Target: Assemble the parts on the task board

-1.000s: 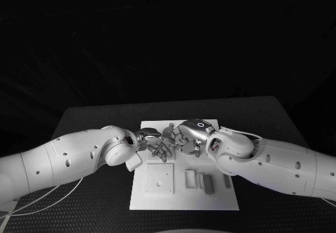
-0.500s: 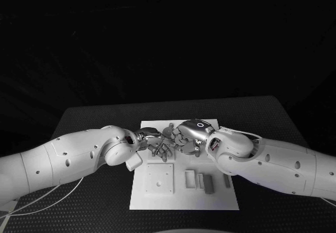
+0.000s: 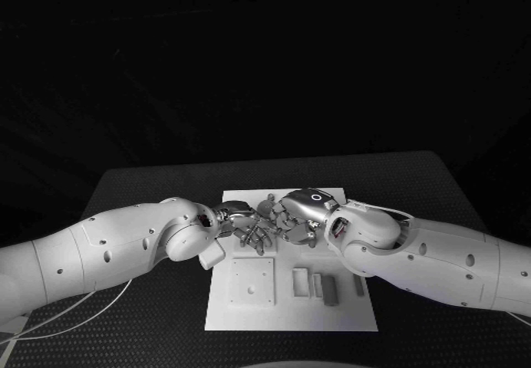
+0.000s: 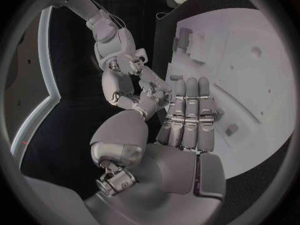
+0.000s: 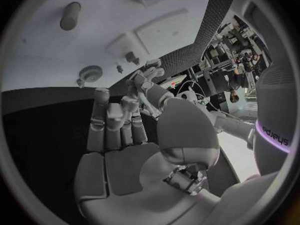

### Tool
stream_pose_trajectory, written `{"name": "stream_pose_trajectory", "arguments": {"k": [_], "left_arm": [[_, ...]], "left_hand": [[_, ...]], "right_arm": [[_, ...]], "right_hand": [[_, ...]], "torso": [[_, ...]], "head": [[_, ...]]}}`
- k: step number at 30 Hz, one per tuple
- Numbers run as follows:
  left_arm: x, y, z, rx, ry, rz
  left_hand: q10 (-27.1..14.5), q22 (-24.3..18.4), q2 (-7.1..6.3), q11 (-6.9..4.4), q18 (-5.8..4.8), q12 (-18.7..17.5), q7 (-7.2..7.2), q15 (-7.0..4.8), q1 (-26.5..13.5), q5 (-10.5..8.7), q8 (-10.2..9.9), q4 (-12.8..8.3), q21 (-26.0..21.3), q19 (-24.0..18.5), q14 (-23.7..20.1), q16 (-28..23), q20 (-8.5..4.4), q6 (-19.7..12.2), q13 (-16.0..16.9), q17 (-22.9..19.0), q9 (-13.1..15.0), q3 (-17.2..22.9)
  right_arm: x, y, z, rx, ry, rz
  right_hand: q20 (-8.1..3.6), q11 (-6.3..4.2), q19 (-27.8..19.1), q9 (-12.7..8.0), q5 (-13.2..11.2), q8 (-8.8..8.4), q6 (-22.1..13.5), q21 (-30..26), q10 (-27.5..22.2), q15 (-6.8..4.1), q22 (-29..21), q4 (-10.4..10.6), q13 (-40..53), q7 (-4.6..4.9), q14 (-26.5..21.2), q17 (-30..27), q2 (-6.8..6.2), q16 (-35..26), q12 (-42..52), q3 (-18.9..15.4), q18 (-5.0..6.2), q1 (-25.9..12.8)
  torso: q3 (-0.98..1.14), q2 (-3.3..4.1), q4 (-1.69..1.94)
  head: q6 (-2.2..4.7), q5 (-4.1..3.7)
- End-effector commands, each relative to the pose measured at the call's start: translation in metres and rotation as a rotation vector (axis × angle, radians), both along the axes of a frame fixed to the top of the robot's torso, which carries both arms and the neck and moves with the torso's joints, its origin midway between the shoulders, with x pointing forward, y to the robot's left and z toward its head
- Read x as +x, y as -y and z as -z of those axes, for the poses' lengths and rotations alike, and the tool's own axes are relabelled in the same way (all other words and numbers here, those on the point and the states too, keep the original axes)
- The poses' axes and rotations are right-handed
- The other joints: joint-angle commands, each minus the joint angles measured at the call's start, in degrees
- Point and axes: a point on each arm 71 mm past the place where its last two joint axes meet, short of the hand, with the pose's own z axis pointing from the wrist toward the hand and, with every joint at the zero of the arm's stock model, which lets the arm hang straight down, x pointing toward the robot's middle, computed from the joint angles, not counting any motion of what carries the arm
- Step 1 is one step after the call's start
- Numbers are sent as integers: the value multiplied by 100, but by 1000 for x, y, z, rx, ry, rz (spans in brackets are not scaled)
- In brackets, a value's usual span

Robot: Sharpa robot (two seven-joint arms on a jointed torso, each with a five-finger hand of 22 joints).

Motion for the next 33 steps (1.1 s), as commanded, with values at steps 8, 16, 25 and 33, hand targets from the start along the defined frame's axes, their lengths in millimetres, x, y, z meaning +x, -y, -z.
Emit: {"name": "stream_pose_trajectory", "arguments": {"k": [8,16,25,33], "left_arm": [[0,1,-1,16,22,7],[0,-2,0,29,30,6],[1,-5,0,34,32,0],[1,-7,-1,62,73,23]], "left_hand": [[141,6,-109,-41,-16,52,-75,-30,185,-19,140,77,4,94,139,-31,-43,159,35,62,111,276],[191,17,-142,-61,-19,65,-97,-51,221,-19,182,99,18,132,187,-26,-66,191,52,96,161,359],[203,20,-153,-66,-25,64,-105,-58,248,-18,196,92,18,136,199,-28,-73,200,57,111,183,401],[205,22,-153,-67,-27,64,-106,-58,254,-19,200,92,18,138,202,-30,-74,200,59,115,190,412]], "right_arm": [[2,4,-1,22,-9,12],[4,12,-3,80,-12,32],[5,19,-4,112,-24,38],[11,35,-5,254,-111,96]], "right_hand": [[-19,32,-64,-19,25,-97,-63,-12,-109,11,99,5,-112,200,-76,-58,-138,-53,-50,28,80,12],[103,254,-274,-164,23,-442,-669,-140,-345,224,83,17,-417,432,-290,-165,-559,-204,-288,13,73,73],[214,336,-441,-225,20,-523,-825,-261,-517,309,70,19,-698,518,-471,-258,-693,-311,-446,10,77,89],[323,364,-623,-231,21,-487,-817,-453,-649,328,19,25,-1275,524,-593,-523,-531,-614,-829,79,76,26]], "torso": [[3,-2,-4],[2,-1,-4],[4,-1,-3],[1,-1,-2]], "head": [[2,11],[13,15],[30,25],[41,26]]}}
